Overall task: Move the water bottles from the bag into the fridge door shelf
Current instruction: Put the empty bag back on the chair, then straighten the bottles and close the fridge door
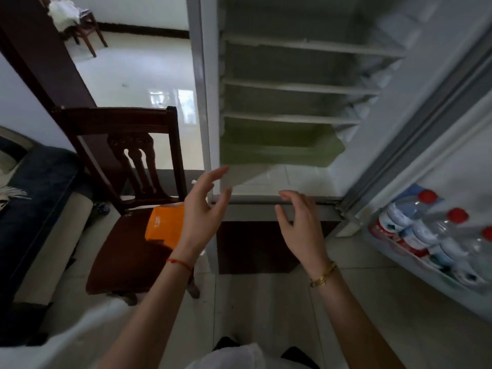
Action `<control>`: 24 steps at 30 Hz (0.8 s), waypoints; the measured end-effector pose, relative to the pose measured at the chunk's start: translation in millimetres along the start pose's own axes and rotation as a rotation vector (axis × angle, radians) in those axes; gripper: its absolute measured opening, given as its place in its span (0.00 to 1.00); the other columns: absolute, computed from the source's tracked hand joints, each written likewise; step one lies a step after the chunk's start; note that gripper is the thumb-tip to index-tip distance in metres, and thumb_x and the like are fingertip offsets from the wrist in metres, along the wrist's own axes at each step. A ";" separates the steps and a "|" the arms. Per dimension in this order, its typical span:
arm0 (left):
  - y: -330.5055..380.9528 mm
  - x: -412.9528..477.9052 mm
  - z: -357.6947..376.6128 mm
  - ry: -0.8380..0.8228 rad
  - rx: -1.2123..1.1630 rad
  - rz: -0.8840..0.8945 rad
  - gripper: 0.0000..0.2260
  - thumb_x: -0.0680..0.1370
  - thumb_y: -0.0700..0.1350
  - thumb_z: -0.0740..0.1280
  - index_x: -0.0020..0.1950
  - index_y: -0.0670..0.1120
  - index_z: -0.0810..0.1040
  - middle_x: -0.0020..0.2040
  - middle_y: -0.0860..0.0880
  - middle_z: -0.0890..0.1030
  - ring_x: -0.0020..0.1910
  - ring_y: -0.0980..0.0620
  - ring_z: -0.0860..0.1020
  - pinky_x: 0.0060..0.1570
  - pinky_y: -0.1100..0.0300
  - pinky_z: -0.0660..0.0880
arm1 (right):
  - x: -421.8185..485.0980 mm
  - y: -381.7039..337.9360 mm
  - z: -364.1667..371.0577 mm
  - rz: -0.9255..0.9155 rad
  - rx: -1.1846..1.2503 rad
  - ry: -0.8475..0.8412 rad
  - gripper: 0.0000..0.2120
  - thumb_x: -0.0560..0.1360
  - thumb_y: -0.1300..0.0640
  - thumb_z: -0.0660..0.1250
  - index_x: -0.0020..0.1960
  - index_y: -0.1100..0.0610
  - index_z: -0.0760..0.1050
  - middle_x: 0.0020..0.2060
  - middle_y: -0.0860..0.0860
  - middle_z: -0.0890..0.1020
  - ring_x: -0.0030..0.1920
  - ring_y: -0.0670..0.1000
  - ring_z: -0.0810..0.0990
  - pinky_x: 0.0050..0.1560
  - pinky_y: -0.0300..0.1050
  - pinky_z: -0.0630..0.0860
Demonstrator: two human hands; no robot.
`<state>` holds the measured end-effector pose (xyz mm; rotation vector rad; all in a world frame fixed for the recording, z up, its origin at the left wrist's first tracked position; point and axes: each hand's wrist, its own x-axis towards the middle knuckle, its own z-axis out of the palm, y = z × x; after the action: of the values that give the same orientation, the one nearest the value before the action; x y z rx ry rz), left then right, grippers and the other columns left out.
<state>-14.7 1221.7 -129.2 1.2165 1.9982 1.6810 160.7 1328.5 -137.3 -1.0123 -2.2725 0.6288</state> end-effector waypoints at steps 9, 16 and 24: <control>65.8 -34.3 69.5 -0.191 -0.057 0.136 0.18 0.79 0.46 0.65 0.69 0.50 0.74 0.67 0.57 0.76 0.68 0.60 0.72 0.67 0.54 0.72 | -53.1 39.8 -81.1 0.094 -0.004 0.225 0.14 0.78 0.54 0.64 0.63 0.54 0.74 0.55 0.50 0.79 0.59 0.48 0.75 0.62 0.40 0.70; 118.4 -64.6 137.0 -0.275 -0.134 0.215 0.17 0.79 0.41 0.67 0.68 0.47 0.76 0.65 0.55 0.77 0.67 0.57 0.74 0.67 0.52 0.72 | -98.4 81.1 -153.5 0.111 0.036 0.438 0.12 0.78 0.58 0.66 0.60 0.57 0.76 0.54 0.52 0.80 0.55 0.52 0.78 0.56 0.55 0.77; 183.0 -106.6 236.5 -0.328 -0.195 0.310 0.17 0.78 0.40 0.67 0.67 0.45 0.76 0.64 0.54 0.78 0.66 0.56 0.75 0.66 0.53 0.73 | -149.8 155.8 -245.5 0.154 -0.034 0.605 0.13 0.77 0.58 0.67 0.61 0.59 0.76 0.53 0.54 0.81 0.54 0.53 0.78 0.57 0.36 0.72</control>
<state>285.7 1303.0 -66.3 1.6674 1.4785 1.6295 484.8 1351.6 -99.7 -1.2078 -1.6909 0.2861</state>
